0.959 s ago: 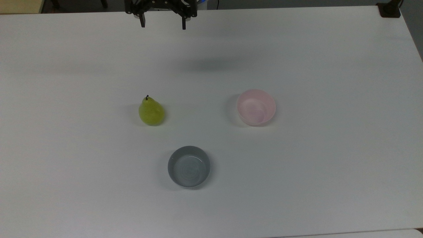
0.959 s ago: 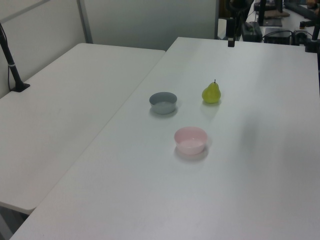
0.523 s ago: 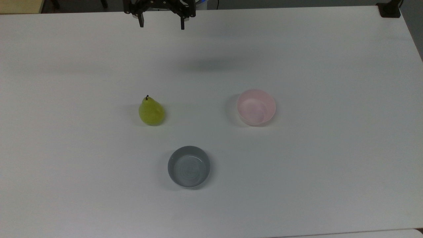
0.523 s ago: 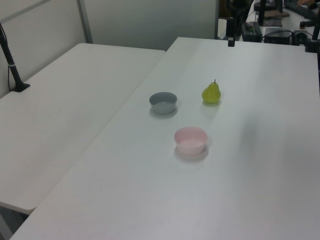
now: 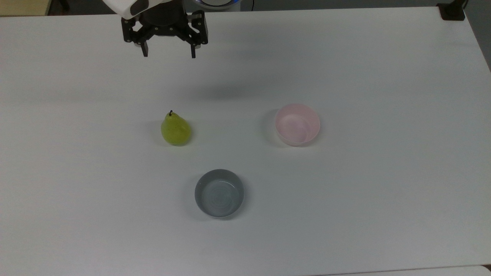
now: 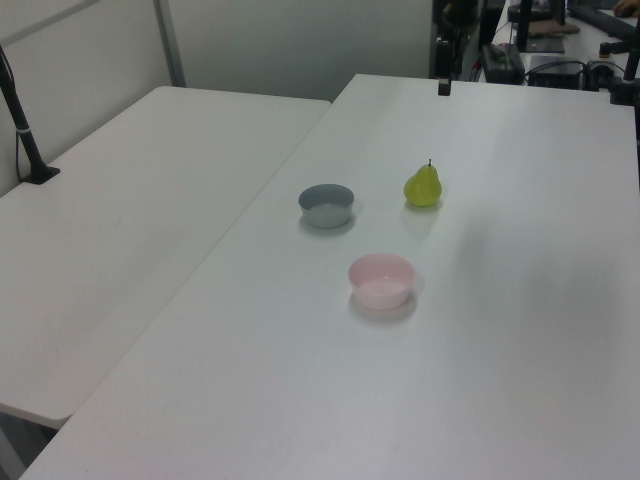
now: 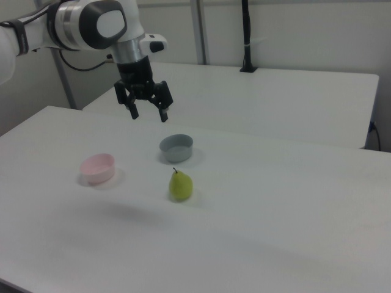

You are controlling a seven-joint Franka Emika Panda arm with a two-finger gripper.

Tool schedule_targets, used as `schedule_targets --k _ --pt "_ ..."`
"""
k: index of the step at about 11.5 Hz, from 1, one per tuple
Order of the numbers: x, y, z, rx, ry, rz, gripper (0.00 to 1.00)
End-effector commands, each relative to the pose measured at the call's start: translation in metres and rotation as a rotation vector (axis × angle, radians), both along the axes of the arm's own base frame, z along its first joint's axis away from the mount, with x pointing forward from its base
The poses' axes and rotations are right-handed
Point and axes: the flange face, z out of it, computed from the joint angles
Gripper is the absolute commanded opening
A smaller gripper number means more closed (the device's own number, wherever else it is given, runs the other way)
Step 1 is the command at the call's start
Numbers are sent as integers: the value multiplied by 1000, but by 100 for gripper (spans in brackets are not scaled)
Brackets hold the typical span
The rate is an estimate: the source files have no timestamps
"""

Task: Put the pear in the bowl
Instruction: 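Move the open gripper over the yellow-green pear and lower it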

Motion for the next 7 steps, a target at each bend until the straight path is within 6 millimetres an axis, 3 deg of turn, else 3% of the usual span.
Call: schedule_targets --k 1,7 --pt "15 -10 -13 -20 -47 54 100" --pt "27 -14 -111 -53 -30 79 100"
